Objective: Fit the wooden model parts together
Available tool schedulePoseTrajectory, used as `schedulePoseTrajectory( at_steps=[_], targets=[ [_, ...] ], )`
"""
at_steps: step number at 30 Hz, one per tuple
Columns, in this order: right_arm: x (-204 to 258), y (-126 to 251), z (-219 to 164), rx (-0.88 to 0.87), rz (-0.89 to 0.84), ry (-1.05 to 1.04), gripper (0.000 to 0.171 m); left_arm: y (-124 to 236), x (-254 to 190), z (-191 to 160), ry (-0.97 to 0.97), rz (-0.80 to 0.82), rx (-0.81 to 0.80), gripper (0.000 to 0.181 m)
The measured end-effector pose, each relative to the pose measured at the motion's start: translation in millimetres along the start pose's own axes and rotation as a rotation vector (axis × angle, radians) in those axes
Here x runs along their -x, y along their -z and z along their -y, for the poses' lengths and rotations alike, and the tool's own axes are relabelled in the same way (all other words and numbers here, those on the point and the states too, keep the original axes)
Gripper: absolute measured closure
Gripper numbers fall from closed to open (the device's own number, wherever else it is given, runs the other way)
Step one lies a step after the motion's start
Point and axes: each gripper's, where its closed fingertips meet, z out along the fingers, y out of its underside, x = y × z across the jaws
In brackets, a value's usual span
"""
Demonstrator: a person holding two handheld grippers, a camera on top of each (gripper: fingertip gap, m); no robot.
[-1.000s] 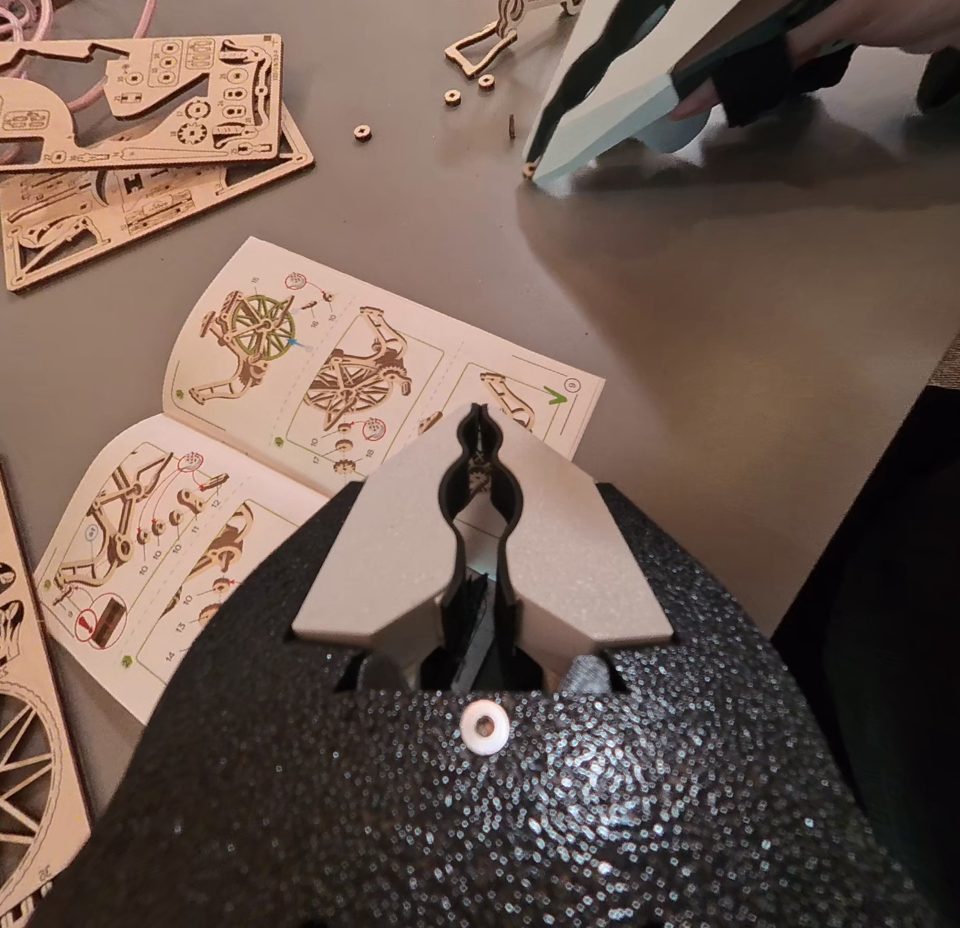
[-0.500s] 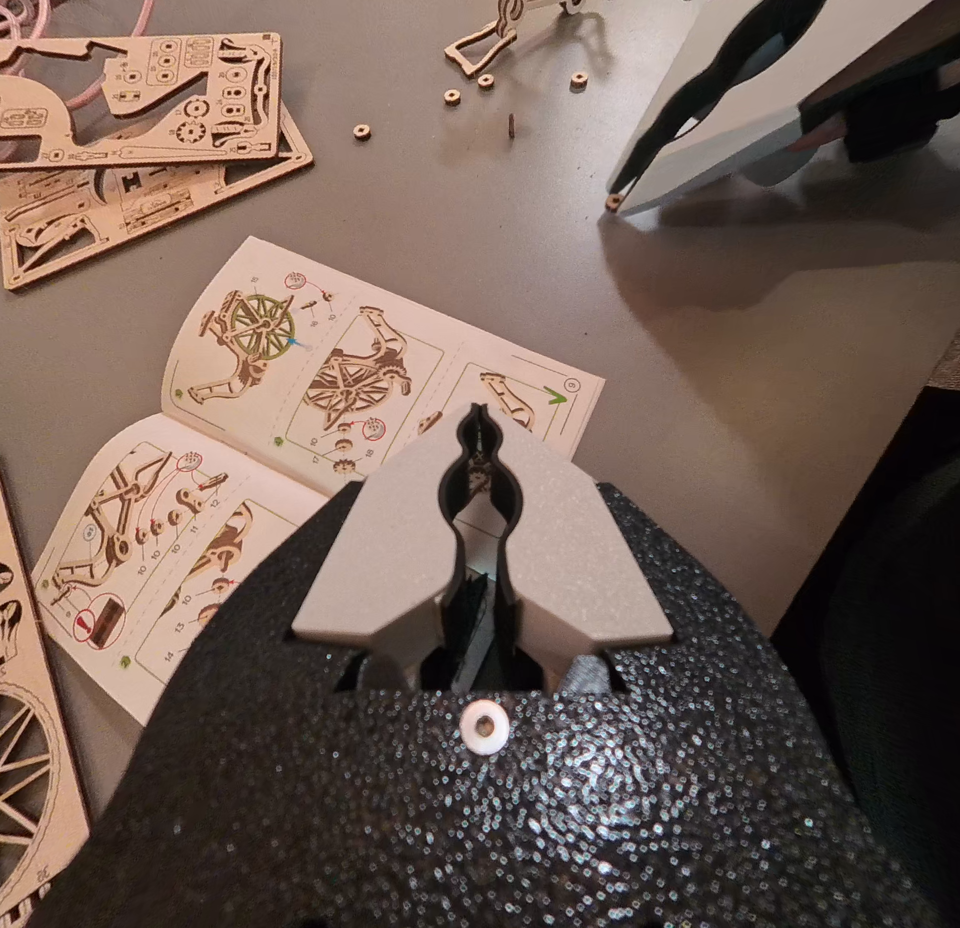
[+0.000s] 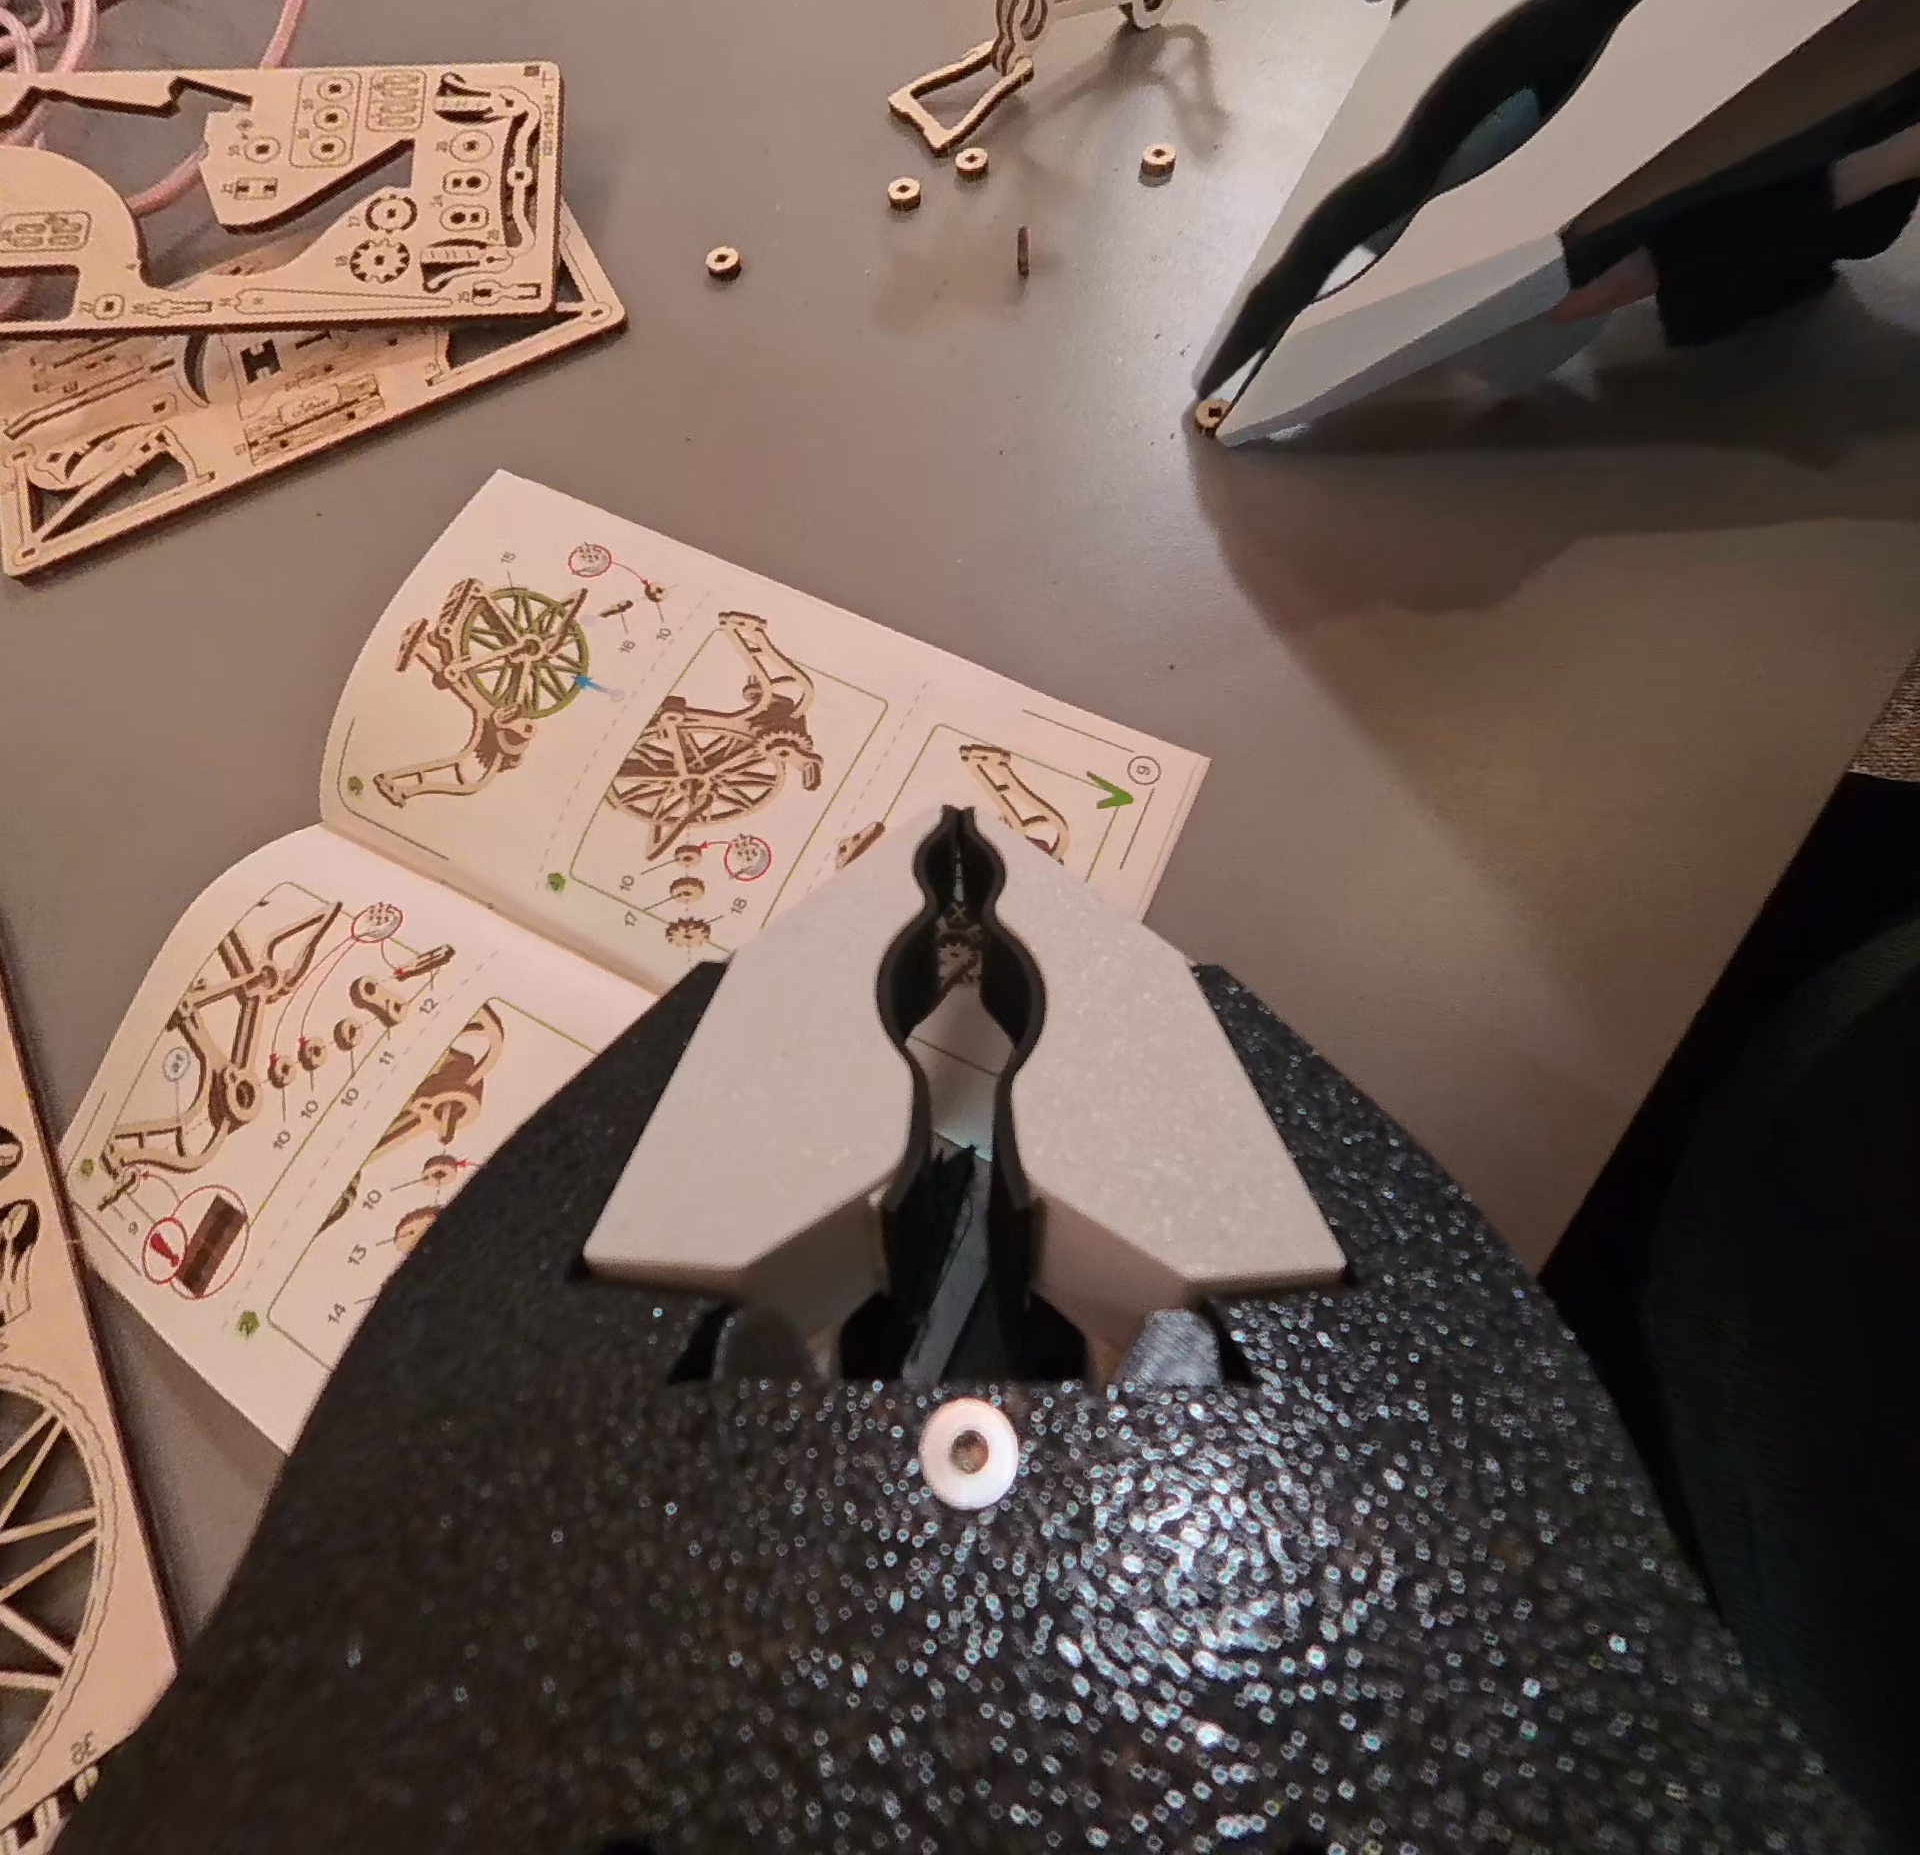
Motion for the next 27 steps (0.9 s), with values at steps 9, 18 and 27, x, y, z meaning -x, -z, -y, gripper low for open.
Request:
schedulePoseTrajectory(
  at_steps=[9, 18, 27],
  targets=[
    [2, 3, -1, -0.007, 0.012, -0.003, 0.153, 0, 0, 0, 0.001, -0.001, 0.0, 0.181],
    [7, 4, -3, -0.002, 0.036, 0.008, 0.154, 0, 0, 0, 0.001, -0.001, 0.0, 0.181],
    [13, 6, -2, -0.012, 0.052, 0.012, 0.155, 0, 0, 0, 0.003, -0.002, 0.001, 0.181]
  ],
)
